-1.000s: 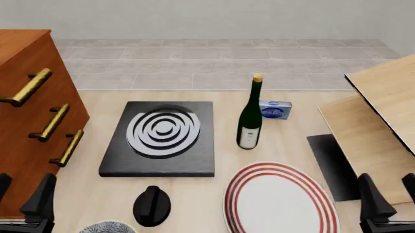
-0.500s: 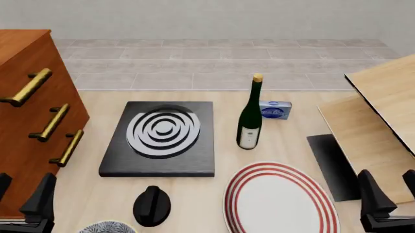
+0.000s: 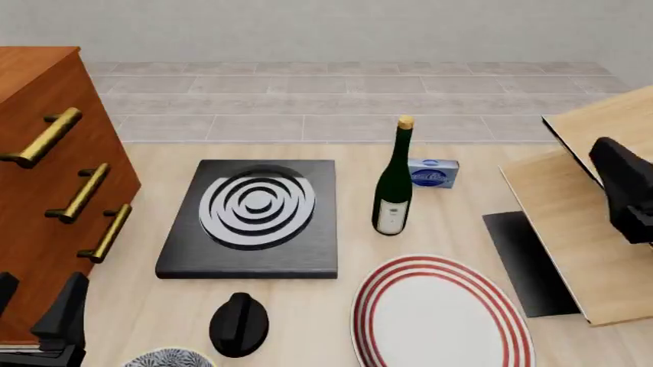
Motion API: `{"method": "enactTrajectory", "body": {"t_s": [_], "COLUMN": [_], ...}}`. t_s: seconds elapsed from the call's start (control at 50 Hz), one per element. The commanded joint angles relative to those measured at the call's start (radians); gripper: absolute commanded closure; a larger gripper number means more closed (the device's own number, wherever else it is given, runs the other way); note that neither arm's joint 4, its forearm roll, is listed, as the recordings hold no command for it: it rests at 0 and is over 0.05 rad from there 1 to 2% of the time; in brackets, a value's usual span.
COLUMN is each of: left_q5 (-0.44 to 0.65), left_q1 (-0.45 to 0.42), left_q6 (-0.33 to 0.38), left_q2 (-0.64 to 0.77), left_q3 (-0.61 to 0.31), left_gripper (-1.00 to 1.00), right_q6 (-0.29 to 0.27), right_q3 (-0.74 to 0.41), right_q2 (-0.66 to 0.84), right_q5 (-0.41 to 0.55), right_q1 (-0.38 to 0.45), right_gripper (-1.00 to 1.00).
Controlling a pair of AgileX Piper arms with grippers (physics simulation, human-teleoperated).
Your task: Put the bowl on the stove.
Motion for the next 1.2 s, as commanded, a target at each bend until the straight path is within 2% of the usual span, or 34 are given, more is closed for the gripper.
{"method": "enactTrajectory", "body": {"t_s": [0.02, 0.06, 0.12, 0.2, 0.24, 0.32, 0.5, 0.54, 0.56, 0.6, 0.9, 0.94, 1.08, 1.2], "left_q5": [0.0, 0.0, 0.0, 0.0, 0.0, 0.0, 0.0, 0.0, 0.0, 0.0, 0.0, 0.0, 0.0, 0.0], "left_q1": [0.0, 0.0, 0.0, 0.0, 0.0, 0.0, 0.0, 0.0, 0.0, 0.0, 0.0, 0.0, 0.0, 0.0], "left_q6": [0.0, 0.0, 0.0, 0.0, 0.0, 0.0, 0.0, 0.0, 0.0, 0.0, 0.0, 0.0, 0.0, 0.0], "left_q2": [0.0, 0.0, 0.0, 0.0, 0.0, 0.0, 0.0, 0.0, 0.0, 0.0, 0.0, 0.0, 0.0, 0.0], "left_q3": [0.0, 0.0, 0.0, 0.0, 0.0, 0.0, 0.0, 0.0, 0.0, 0.0, 0.0, 0.0, 0.0, 0.0], "left_gripper": [-1.0, -1.0, -1.0, -1.0, -1.0, -1.0, -1.0, -1.0, -1.0, -1.0, -1.0, -1.0, -1.0, -1.0], "right_q6": [0.021, 0.025, 0.074, 0.07, 0.102, 0.116, 0.163, 0.128, 0.128, 0.157, 0.195, 0.221, 0.226, 0.252], "right_q3": [-0.324, -0.346, -0.397, -0.446, -0.468, -0.514, -0.537, -0.538, -0.538, -0.534, -0.554, -0.558, -0.572, -0.585], "right_q2": [0.267, 0.292, 0.346, 0.412, 0.446, 0.499, 0.605, 0.637, 0.637, 0.65, 0.755, 0.776, 0.833, 0.893], "right_q5": [0.136, 0.143, 0.162, 0.179, 0.194, 0.211, 0.208, 0.211, 0.211, 0.194, 0.174, 0.171, 0.141, 0.112], "right_q1": [0.174, 0.216, 0.248, 0.308, 0.329, 0.385, 0.495, 0.496, 0.496, 0.522, 0.612, 0.625, 0.643, 0.644], "right_gripper": [-1.0, -1.0, -1.0, -1.0, -1.0, -1.0, -1.0, -1.0, -1.0, -1.0, -1.0, -1.0, -1.0, -1.0]}}
